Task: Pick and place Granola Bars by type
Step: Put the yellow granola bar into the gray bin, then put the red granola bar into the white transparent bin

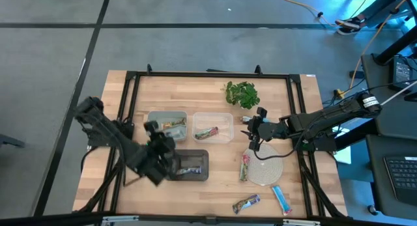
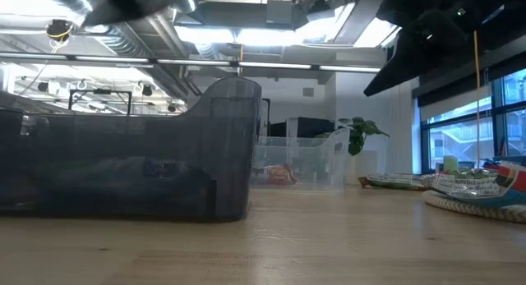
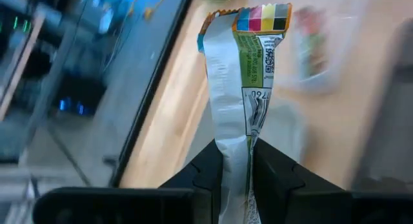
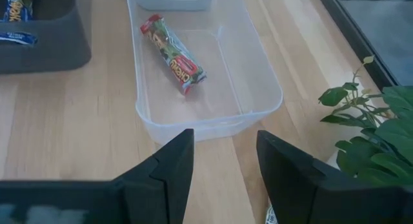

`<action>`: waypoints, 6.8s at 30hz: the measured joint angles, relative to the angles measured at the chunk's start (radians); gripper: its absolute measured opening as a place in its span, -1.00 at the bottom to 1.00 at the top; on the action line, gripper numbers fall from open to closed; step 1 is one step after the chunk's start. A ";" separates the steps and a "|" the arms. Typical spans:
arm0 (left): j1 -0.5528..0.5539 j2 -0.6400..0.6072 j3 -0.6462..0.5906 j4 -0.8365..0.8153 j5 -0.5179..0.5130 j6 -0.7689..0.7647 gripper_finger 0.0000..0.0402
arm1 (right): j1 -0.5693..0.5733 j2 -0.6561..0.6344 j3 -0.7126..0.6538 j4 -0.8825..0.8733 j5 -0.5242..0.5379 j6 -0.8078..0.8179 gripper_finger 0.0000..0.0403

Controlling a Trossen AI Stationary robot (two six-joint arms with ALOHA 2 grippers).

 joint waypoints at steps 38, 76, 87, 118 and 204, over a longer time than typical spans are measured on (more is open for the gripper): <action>0.654 -0.328 -0.539 0.787 0.637 0.751 -0.71 | 0.000 0.000 0.000 0.027 -0.002 0.083 -0.14; 0.675 -0.328 -0.539 0.713 0.666 0.868 -0.49 | 0.008 0.000 0.000 -0.063 -0.115 0.467 -0.14; 0.693 -0.374 -0.539 0.775 0.729 0.995 -0.23 | 0.044 0.006 0.168 -0.167 -0.112 0.394 -0.15; 0.680 -0.619 -0.722 1.216 0.965 1.092 -0.24 | 0.269 0.763 0.673 -0.730 -0.347 1.284 0.32; 0.680 -0.619 -0.722 1.134 0.962 0.997 -0.26 | -0.195 0.871 0.917 -0.451 -0.308 -0.205 -0.23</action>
